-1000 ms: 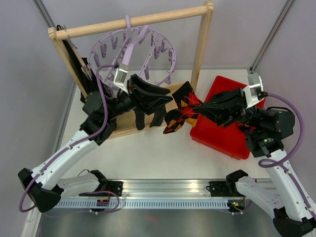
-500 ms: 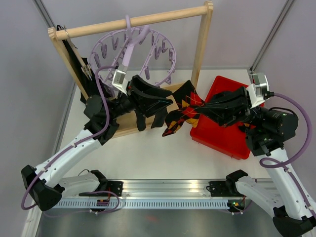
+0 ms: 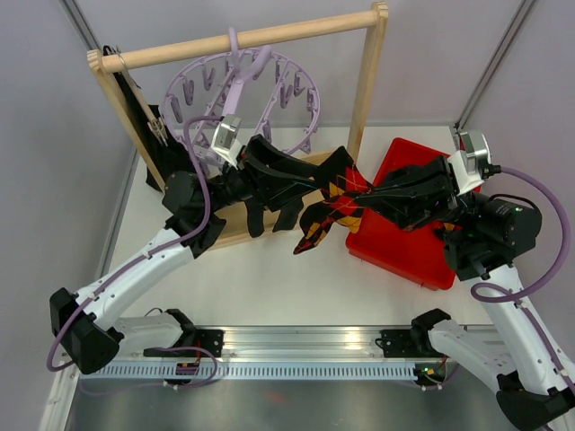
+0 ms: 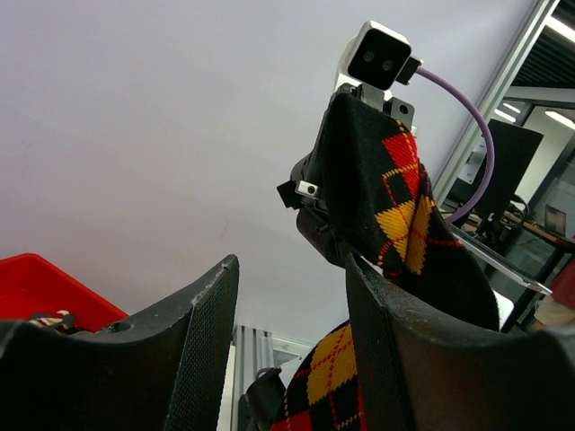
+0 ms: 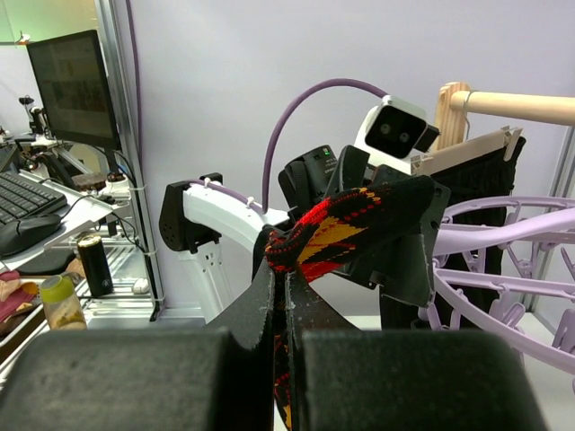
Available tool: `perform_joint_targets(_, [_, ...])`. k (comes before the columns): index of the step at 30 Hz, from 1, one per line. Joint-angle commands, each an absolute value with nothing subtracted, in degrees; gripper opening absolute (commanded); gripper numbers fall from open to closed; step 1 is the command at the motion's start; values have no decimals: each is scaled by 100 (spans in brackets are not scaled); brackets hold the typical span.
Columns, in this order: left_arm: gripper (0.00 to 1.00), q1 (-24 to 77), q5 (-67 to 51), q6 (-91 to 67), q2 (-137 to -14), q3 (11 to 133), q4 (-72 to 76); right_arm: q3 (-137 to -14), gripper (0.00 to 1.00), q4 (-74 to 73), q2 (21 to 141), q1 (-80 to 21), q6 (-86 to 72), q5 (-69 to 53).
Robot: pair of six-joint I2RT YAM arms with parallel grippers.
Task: Clip the socks to the hanger
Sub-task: Pick up the sock from the bin.
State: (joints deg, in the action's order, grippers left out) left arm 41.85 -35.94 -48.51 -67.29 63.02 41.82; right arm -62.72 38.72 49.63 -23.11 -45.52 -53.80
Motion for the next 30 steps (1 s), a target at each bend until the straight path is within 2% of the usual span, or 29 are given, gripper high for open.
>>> perform_joint_targets(1, [57,4184,-3726,-5168,-6829,6565,4676,-6469,0,4122,4966,-2355,-4588,-5467])
perform_joint_targets(16, [57,4210,-3814,-5300,-6891,6627,5010,-6460,0,3955,5080,-2391,-4386,-5423])
perform_joint_targets(30, [57,4210,-3647,-4729,-6355,6161,4474,-6811,0,3506,5001,-2391,-4008,-5150])
